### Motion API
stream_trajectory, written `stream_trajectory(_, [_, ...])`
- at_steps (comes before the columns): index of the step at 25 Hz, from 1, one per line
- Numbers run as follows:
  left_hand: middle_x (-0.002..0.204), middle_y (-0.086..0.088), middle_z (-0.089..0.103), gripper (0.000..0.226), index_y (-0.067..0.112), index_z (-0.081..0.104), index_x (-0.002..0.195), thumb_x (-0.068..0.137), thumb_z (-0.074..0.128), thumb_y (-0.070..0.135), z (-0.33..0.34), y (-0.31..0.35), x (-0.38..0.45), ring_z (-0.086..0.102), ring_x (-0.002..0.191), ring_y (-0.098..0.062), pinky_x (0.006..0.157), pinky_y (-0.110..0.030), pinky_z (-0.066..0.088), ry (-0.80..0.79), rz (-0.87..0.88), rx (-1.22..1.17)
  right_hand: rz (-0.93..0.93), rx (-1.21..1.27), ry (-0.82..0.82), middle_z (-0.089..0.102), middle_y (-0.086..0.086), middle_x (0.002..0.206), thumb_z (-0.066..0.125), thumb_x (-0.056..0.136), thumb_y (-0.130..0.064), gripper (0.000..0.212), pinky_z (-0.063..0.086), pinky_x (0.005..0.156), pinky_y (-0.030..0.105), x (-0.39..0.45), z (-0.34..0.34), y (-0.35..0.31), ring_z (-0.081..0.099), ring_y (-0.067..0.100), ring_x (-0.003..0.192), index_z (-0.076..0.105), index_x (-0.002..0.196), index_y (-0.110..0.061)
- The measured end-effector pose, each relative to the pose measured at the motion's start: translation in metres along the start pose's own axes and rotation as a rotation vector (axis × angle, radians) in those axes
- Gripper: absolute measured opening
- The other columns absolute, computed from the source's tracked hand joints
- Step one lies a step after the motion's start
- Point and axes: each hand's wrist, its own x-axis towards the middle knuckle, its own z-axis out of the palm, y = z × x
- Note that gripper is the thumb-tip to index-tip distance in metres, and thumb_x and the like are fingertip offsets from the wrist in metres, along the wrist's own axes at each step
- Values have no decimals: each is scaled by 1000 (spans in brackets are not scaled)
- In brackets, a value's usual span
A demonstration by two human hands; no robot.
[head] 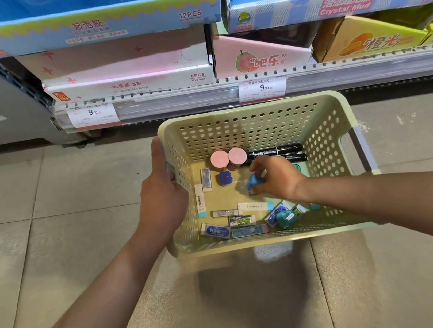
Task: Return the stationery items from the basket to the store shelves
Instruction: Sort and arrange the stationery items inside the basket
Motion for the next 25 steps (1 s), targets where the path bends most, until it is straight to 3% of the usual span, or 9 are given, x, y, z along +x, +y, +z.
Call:
stream_trajectory(4, [96, 7, 52, 77, 29, -4, 150, 93, 44, 12, 0, -1, 0, 50, 66, -4, 68, -30, 42, -8, 15, -8, 50, 34, 154, 68, 6, 99, 73, 72, -11, 28, 51, 77, 32, 13, 14, 2, 63, 22, 90, 64, 99, -12])
stream_trajectory(8, [97, 9, 52, 76, 30, -4, 150, 94, 44, 13, 0, -2, 0, 48, 65, 1, 67, -29, 42, -7, 24, -26, 140, 42, 165, 66, 5, 108, 70, 74, -9, 33, 52, 83, 33, 22, 26, 6, 62, 23, 98, 63, 106, -16])
stream_trajectory(13, [100, 10, 51, 77, 33, -6, 149, 94, 45, 15, 1, -4, 2, 49, 66, 2, 68, -29, 43, -6, 5, -31, 141, 50, 154, 64, 7, 108, 68, 73, -5, 30, 48, 76, 28, 28, 31, 5, 61, 22, 95, 62, 99, -17])
stream_trajectory(19, [103, 6, 53, 77, 34, -6, 149, 94, 43, 14, 2, -7, 4, 53, 72, -9, 68, -29, 43, 3, -12, -29, 226, 90, 119, 63, 7, 112, 76, 68, -10, 52, 52, 88, 35, 27, 31, 8, 60, 23, 102, 56, 116, -10])
stream_trajectory(25, [100, 6, 52, 77, 34, -5, 149, 93, 42, 10, 2, -9, 5, 49, 68, -1, 66, -28, 42, 0, -7, -36, 281, 248, 132, 70, 9, 101, 72, 75, -5, 29, 56, 83, 40, 30, 37, 5, 65, 24, 95, 64, 103, -9])
